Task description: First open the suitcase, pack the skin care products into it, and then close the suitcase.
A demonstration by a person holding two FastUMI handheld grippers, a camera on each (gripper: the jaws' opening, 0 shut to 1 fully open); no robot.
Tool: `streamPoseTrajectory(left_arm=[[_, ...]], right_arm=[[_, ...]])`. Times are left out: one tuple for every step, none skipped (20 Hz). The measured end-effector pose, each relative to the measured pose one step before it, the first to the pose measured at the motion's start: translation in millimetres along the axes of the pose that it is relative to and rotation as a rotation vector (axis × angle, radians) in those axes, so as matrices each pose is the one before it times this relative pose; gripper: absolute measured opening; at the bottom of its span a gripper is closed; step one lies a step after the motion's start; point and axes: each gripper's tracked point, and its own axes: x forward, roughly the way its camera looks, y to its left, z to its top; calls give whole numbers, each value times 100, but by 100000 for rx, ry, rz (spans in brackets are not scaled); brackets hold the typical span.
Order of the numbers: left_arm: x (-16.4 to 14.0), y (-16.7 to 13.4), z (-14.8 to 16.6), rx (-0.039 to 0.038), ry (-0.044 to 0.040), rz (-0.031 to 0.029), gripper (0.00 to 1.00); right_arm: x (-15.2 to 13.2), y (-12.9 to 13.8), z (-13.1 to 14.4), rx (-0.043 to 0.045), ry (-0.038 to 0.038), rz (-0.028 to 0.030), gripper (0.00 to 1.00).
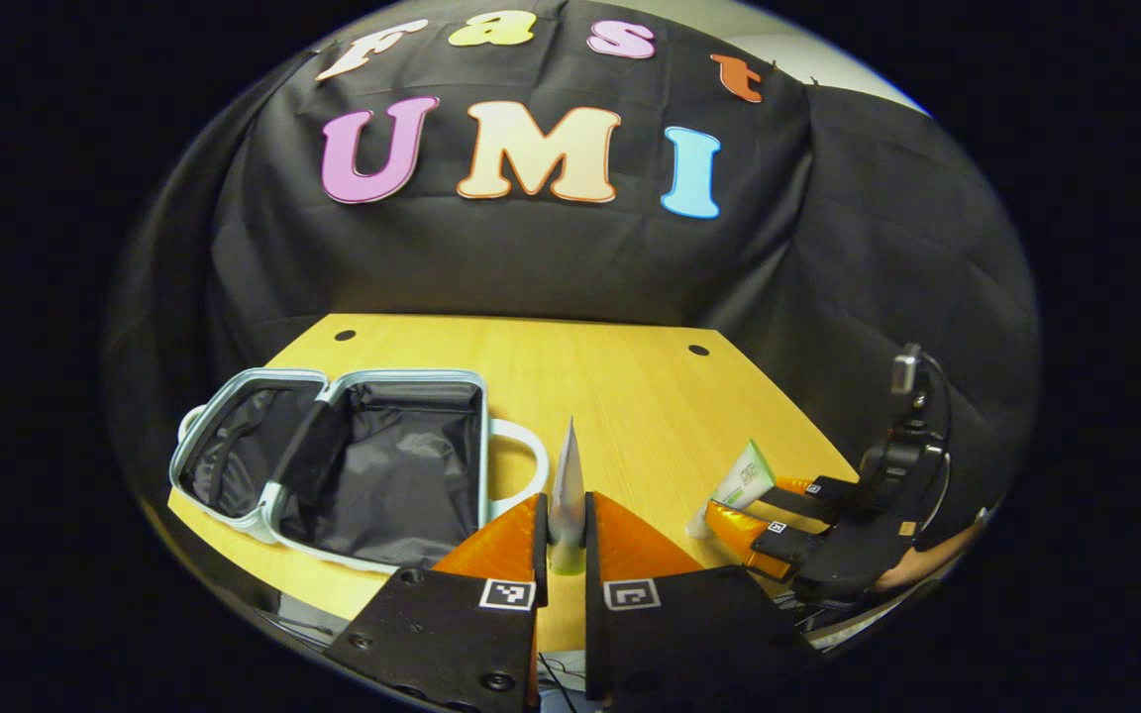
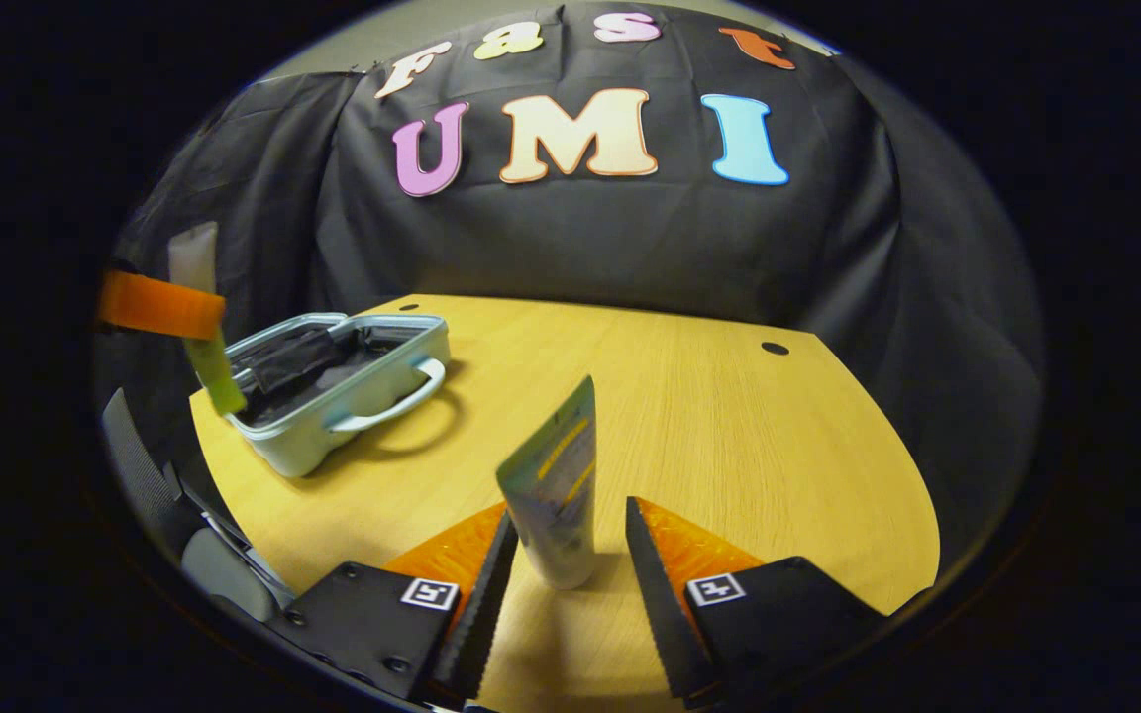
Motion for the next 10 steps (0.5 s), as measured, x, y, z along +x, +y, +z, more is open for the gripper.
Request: streamPoseTrajectory(left_arm=[[-524,570,-249,-663,787,1337,11],[-441,613,-268,74,647,1427,11],[-406,793,-160,523,818,2027,11],[-299,709,-94,-87,317,1735,11],[-210,460,73,-816,258,992,11],[50,347,-74,-999,573,298,11],[20,359,72,-238,307,546,11],[134,627,165,242,285,848,11],[165,629,34,472,891,913,11],[219,625,1,189,667,1109,11]], right_arm=[[300,194,-50,1469,1075,275,63],[-74,-142,-96,-757,5,-2040,52],[599,44,-40,-1487,1242,-86,41],[49,74,49,-472,607,282,30],[-249,-32,240,1104,1142,800,30],[-9,175,242,1741,1157,1319,27],[130,214,412,1354,1581,1410,27],[61,244,466,742,1216,757,27],[-191,296,707,471,31,330,27],[-483,436,711,164,-183,731,27]])
